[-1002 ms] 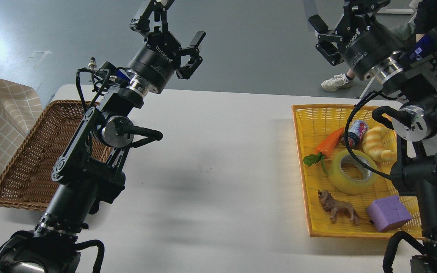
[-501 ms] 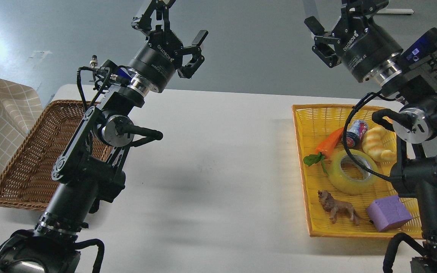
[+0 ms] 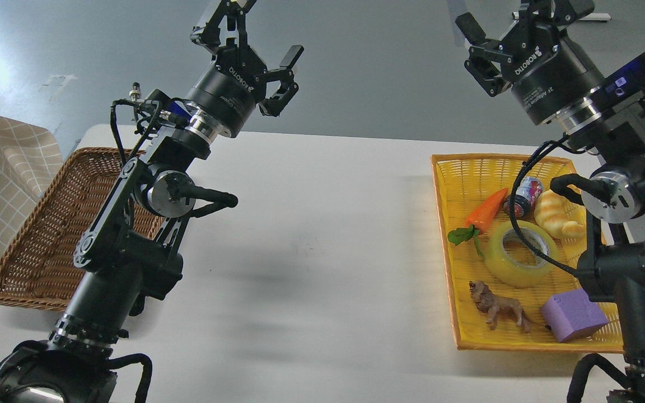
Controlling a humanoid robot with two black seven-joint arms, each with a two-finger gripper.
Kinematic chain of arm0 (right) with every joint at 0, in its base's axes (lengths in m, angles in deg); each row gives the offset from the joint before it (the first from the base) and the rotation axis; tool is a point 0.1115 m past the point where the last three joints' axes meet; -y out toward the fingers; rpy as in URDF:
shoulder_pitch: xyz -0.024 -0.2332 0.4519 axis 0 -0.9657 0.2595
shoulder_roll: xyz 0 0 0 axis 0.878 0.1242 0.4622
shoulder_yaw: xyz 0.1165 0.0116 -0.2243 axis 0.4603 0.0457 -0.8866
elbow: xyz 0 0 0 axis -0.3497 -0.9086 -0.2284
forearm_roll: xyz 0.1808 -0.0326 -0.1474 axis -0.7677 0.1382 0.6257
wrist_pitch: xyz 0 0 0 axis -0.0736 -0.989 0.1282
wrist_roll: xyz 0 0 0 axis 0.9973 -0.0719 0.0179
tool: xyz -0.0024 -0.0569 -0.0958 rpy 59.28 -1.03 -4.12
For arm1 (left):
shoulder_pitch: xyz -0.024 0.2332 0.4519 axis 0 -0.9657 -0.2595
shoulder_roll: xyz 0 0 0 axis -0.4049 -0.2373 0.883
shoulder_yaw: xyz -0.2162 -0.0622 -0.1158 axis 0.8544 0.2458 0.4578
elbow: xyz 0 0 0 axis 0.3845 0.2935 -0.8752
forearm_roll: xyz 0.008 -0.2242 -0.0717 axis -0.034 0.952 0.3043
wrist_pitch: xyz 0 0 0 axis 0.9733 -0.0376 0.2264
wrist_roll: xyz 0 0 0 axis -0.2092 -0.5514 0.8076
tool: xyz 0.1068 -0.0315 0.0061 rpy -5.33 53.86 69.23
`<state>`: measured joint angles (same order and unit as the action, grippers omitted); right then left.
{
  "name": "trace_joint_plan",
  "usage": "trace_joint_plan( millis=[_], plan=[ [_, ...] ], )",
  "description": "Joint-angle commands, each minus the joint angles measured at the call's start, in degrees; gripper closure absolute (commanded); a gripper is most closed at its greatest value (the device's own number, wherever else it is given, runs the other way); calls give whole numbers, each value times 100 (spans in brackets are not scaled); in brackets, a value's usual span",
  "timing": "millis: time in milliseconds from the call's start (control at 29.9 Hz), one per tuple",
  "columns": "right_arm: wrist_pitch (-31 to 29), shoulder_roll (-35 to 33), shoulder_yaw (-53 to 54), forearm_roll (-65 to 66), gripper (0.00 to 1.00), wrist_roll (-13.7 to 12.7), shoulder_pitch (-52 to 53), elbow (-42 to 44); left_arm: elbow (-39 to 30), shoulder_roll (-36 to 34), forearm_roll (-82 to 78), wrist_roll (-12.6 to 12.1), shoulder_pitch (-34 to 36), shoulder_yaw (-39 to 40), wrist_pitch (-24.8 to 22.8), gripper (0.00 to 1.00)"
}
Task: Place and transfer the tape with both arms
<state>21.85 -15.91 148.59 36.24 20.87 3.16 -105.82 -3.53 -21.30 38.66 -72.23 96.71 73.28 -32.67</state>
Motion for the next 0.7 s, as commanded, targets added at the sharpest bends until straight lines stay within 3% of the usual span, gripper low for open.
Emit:
trace_joint_plan(
  millis=[0, 668],
  plan=[
    [0, 0, -2, 3, 0, 19, -20, 15, 1, 0, 0, 9, -18, 0, 1, 2],
    [0, 0, -2, 3, 0, 19, -55, 68, 1, 8, 9, 9, -62, 0, -25, 2]
  ],
)
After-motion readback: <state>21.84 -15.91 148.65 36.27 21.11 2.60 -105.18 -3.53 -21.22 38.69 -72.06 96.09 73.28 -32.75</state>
